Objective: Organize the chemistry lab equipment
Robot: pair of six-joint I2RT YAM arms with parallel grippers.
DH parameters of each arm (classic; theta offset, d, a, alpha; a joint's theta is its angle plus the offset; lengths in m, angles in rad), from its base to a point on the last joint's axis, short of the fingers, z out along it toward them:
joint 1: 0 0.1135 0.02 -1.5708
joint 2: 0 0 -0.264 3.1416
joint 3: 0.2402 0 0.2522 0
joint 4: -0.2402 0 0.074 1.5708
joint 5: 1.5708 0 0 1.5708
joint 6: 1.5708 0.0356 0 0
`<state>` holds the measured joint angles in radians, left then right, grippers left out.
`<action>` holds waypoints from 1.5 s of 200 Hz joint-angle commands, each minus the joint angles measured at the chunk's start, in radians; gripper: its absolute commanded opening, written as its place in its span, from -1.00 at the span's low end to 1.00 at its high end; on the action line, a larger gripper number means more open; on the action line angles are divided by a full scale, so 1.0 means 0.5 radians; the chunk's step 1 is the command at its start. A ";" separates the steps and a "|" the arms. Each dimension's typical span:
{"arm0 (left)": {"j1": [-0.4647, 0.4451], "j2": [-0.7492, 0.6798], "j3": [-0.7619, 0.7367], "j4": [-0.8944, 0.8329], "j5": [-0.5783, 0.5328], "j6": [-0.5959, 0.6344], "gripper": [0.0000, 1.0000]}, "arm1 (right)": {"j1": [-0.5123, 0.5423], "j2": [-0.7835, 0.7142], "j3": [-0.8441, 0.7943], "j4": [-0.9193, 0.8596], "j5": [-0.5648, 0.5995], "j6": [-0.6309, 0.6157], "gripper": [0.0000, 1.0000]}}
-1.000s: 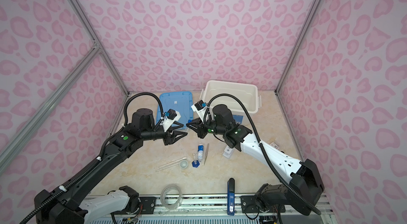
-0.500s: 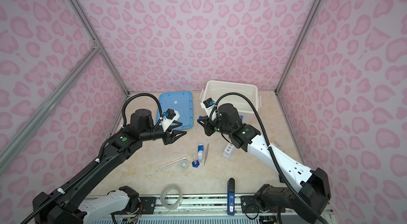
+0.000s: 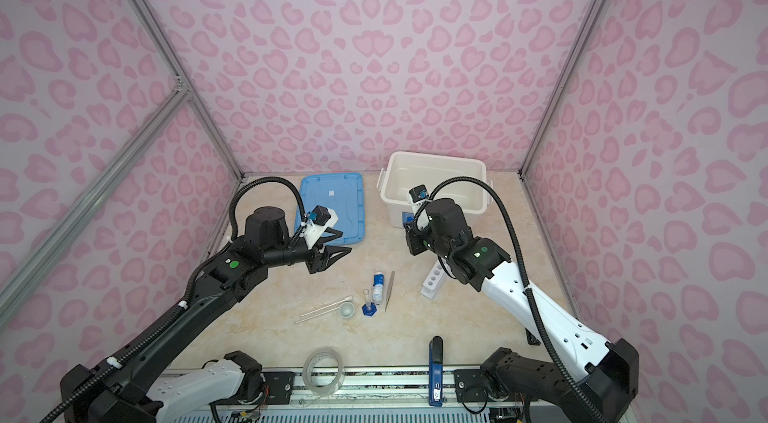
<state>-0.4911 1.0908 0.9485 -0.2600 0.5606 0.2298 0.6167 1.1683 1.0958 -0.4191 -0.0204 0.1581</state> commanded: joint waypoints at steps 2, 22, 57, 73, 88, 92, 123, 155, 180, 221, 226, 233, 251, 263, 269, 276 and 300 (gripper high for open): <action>0.001 -0.006 -0.001 0.069 0.003 0.008 0.11 | -0.003 -0.007 -0.021 -0.134 0.262 0.016 -0.93; 0.001 0.000 -0.001 0.069 0.014 0.006 0.11 | -0.015 -0.022 -0.052 -0.150 0.365 0.036 -0.96; 0.001 0.000 -0.001 0.069 0.019 0.004 0.11 | -0.047 -0.073 -0.135 -0.102 0.493 0.069 -0.97; 0.001 -0.006 -0.004 0.066 0.014 0.005 0.10 | -0.069 -0.090 -0.174 -0.081 0.547 0.085 -0.98; 0.001 -0.011 -0.007 0.069 0.011 0.009 0.10 | -0.080 -0.112 -0.222 -0.051 0.660 0.096 -0.97; 0.001 -0.012 -0.007 0.067 0.011 0.007 0.09 | -0.082 -0.118 -0.235 -0.044 0.705 0.105 -0.97; 0.001 0.000 0.002 0.061 0.005 0.008 0.08 | -0.133 -0.171 -0.352 0.063 0.758 0.155 -0.97; 0.001 -0.002 0.014 0.047 -0.011 0.022 0.07 | -0.178 -0.207 -0.502 0.243 0.708 0.205 -0.97; 0.001 0.000 0.014 0.047 -0.008 0.022 0.07 | -0.203 -0.221 -0.567 0.349 0.685 0.205 -0.96; 0.001 0.006 0.016 0.047 -0.006 0.020 0.06 | -0.244 -0.186 -0.619 0.440 0.674 0.192 -0.97; 0.000 0.006 0.014 0.047 -0.007 0.020 0.06 | -0.247 -0.185 -0.618 0.445 0.671 0.192 -0.97; 0.001 0.007 0.015 0.044 -0.008 0.021 0.06 | -0.252 -0.183 -0.623 0.451 0.664 0.191 -0.97; 0.001 0.009 0.014 0.044 -0.010 0.024 0.06 | -0.258 -0.180 -0.634 0.461 0.676 0.187 -0.97; 0.000 0.012 0.015 0.042 -0.012 0.025 0.06 | -0.266 -0.183 -0.643 0.467 0.677 0.184 -0.97; 0.000 0.015 0.016 0.042 -0.012 0.025 0.06 | -0.271 -0.185 -0.650 0.472 0.679 0.185 -0.98; 0.001 0.018 0.020 0.041 -0.011 0.027 0.06 | -0.270 -0.188 -0.659 0.480 0.679 0.189 -0.98; 0.001 0.027 0.020 0.040 -0.011 0.028 0.06 | -0.293 -0.190 -0.686 0.507 0.659 0.194 -0.98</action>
<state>-0.4911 1.0977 0.9474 -0.2604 0.5529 0.2337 0.4789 1.0733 0.7666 -0.2035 0.3130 0.2504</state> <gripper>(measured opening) 0.529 0.122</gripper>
